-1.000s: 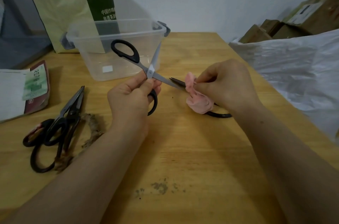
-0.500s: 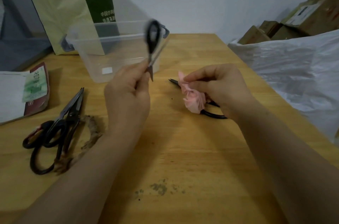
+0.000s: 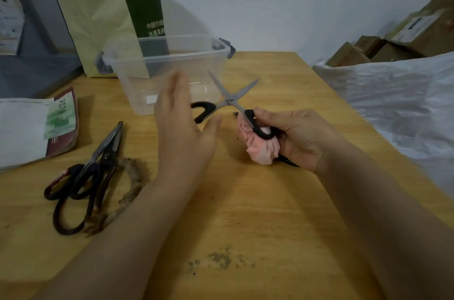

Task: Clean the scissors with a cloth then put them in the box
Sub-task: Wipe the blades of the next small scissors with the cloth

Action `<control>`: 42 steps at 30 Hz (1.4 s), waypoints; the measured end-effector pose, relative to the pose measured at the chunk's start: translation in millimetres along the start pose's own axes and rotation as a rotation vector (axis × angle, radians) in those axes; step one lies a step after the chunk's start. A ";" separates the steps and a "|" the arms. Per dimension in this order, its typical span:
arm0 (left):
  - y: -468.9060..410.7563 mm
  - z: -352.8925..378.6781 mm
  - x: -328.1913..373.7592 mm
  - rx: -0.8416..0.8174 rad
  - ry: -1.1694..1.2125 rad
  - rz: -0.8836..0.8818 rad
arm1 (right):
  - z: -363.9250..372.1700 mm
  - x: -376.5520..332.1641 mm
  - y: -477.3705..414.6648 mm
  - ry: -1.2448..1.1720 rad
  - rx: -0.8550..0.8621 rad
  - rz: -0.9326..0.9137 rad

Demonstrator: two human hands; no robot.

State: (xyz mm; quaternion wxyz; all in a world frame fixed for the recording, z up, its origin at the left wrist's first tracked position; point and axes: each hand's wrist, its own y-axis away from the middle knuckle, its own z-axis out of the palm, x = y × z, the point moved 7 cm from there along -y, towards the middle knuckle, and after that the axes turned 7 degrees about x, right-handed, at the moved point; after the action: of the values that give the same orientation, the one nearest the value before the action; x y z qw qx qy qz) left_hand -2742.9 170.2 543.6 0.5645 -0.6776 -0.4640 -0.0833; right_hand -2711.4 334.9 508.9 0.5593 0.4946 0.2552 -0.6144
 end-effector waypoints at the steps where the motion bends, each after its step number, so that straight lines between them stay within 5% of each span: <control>1: 2.5 -0.3 -7.8 -0.013 0.193 -0.246 | -0.8 0.5 -1.1 -0.036 0.016 -0.002; 4: 17.6 22.2 -20.8 -0.076 1.023 -0.927 | 1.2 2.1 -1.2 -0.054 0.028 -0.035; 6: 24.3 32.7 -19.1 -0.122 1.259 -1.114 | 3.7 5.0 -1.7 -0.020 0.032 -0.062; 11: 32.4 41.8 -18.9 -0.153 1.033 -1.034 | 7.6 13.6 -7.4 0.078 0.033 -0.112; 17: 33.9 41.0 -23.6 -0.092 1.098 -1.080 | 13.2 16.6 -5.8 0.418 0.034 -0.174; 20: 32.4 38.7 -27.9 -0.100 1.090 -1.100 | -1.4 1.9 -5.2 0.510 0.131 -0.178; 25: 33.5 40.0 -24.0 -0.228 1.038 -1.086 | -23.3 -44.5 12.2 0.537 0.344 -0.434; 29: 40.9 45.1 -16.3 -0.342 1.022 -1.123 | 2.4 -49.9 23.4 0.612 0.227 -0.692; 34: 49.5 49.4 -5.5 -0.461 0.979 -1.107 | 20.4 -12.0 9.2 0.736 0.098 -0.567; 38: 49.1 48.5 -18.5 -0.363 0.834 -1.092 | 22.1 -1.9 4.2 0.775 0.008 -0.450; 42: 44.3 42.2 -22.6 -0.261 0.710 -0.961 | 24.7 -4.8 2.5 1.023 0.044 -0.596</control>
State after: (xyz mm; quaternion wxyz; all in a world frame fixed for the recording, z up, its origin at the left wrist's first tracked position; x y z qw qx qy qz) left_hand -2740.8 196.6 484.0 0.4965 -0.3867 -0.4871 -0.6056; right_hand -2717.6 315.0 523.2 0.1583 0.6464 0.6075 -0.4336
